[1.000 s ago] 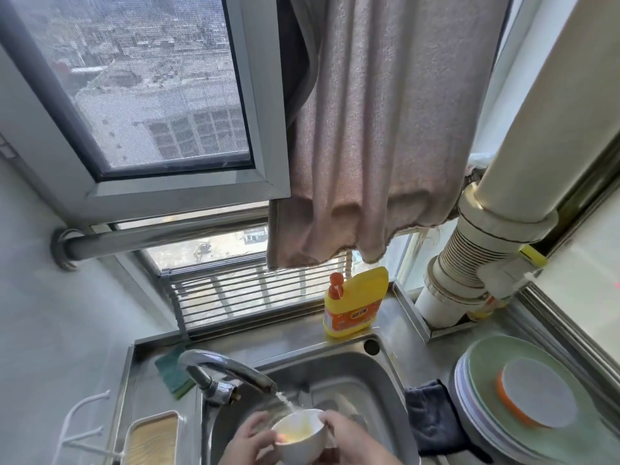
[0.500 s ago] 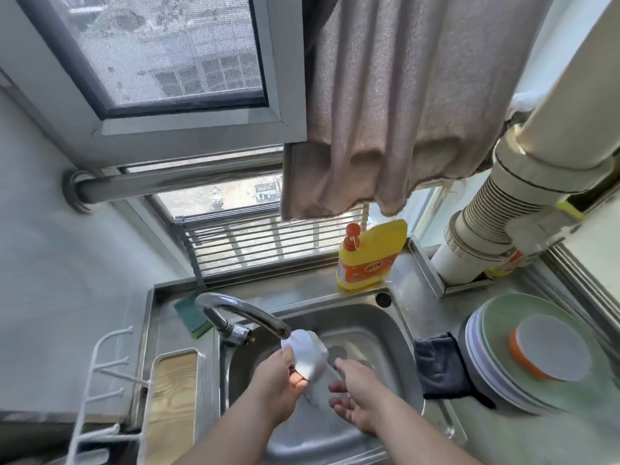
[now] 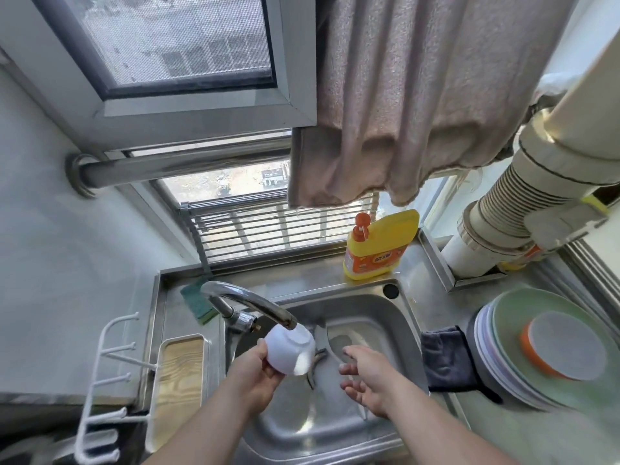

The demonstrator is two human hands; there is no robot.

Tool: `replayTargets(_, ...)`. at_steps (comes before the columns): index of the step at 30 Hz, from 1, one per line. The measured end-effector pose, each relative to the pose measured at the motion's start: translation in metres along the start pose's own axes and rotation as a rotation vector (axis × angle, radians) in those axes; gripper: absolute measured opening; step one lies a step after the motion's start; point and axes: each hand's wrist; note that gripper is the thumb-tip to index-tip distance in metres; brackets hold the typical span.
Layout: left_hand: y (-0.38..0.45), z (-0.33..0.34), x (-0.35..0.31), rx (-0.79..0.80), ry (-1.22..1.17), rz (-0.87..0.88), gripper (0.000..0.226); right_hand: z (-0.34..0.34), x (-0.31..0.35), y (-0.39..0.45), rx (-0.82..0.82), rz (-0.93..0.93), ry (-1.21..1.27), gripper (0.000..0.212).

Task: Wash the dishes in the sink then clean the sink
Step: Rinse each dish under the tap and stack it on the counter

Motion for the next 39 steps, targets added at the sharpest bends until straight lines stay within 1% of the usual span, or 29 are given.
replayTargets(4,-0.006,-0.002,0.006,0.043,0.212,0.011,0.027,0.001,-0.002,0.003,-0.006,0.001,0.005,0.017)
replayTargets(7,-0.01,0.001,0.013,0.058,0.282,0.011,0.028,0.0,-0.005,0.004,-0.005,0.005,0.007,0.019)
replayTargets(10,-0.009,0.008,0.016,0.032,0.211,0.001,0.029,0.0,-0.007,0.001,0.003,0.002,0.004,0.019)
replayTargets(14,-0.002,0.019,0.017,-0.002,0.013,-0.052,0.029,0.002,-0.007,-0.006,0.027,-0.023,0.008,0.017)
replayTargets(19,-0.005,0.041,0.016,0.043,-0.147,-0.077,0.025,0.003,-0.007,-0.013,0.048,-0.092,-0.003,0.019)
replayTargets(23,0.001,0.051,0.016,0.061,-0.158,-0.078,0.024,0.001,-0.005,-0.016,0.044,-0.095,0.013,0.019)
replayTargets(25,0.001,0.049,0.015,0.076,-0.086,-0.034,0.02,-0.002,-0.004,-0.015,0.034,-0.096,0.013,0.021)
replayTargets(27,0.004,0.041,0.015,0.106,0.11,0.083,0.015,-0.005,-0.002,-0.012,0.024,-0.119,-0.01,0.023)
replayTargets(28,0.004,0.036,0.015,0.136,0.271,0.169,0.012,-0.004,0.001,-0.011,0.02,-0.138,-0.033,0.023)
replayTargets(30,0.0,0.025,0.014,0.238,0.717,0.404,0.008,0.001,0.008,-0.013,0.02,-0.184,-0.073,0.024)
replayTargets(31,-0.001,0.02,0.012,0.292,0.997,0.545,0.011,0.005,0.013,-0.014,0.028,-0.196,-0.09,0.024)
replayTargets(32,-0.003,0.017,0.012,0.342,1.269,0.693,0.019,0.009,0.018,-0.016,0.035,-0.187,-0.113,0.026)
replayTargets(33,-0.004,0.014,0.011,0.396,1.481,0.838,0.027,0.014,0.023,-0.019,0.038,-0.158,-0.147,0.03)
replayTargets(34,-0.005,0.012,0.012,0.455,1.581,0.976,0.03,0.019,0.027,-0.02,0.036,-0.116,-0.177,0.035)
replayTargets(35,-0.003,0.009,0.013,0.512,1.604,1.103,0.029,0.023,0.029,-0.019,0.032,-0.077,-0.19,0.038)
replayTargets(36,0.001,0.005,0.015,0.553,1.608,1.196,0.025,0.027,0.03,-0.019,0.027,-0.055,-0.188,0.037)
replayTargets(38,0.009,-0.003,0.018,0.582,1.623,1.359,0.014,0.033,0.029,-0.016,0.015,-0.053,-0.157,0.021)
replayTargets(39,0.013,-0.007,0.02,0.569,1.608,1.414,0.008,0.035,0.027,-0.014,0.014,-0.056,-0.122,0.021)
Point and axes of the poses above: each hand's wrist, its own y-axis towards the middle knuckle, its own z-axis out of the palm, x = y × z, and after that the axes turned 7 degrees about z, right-handed
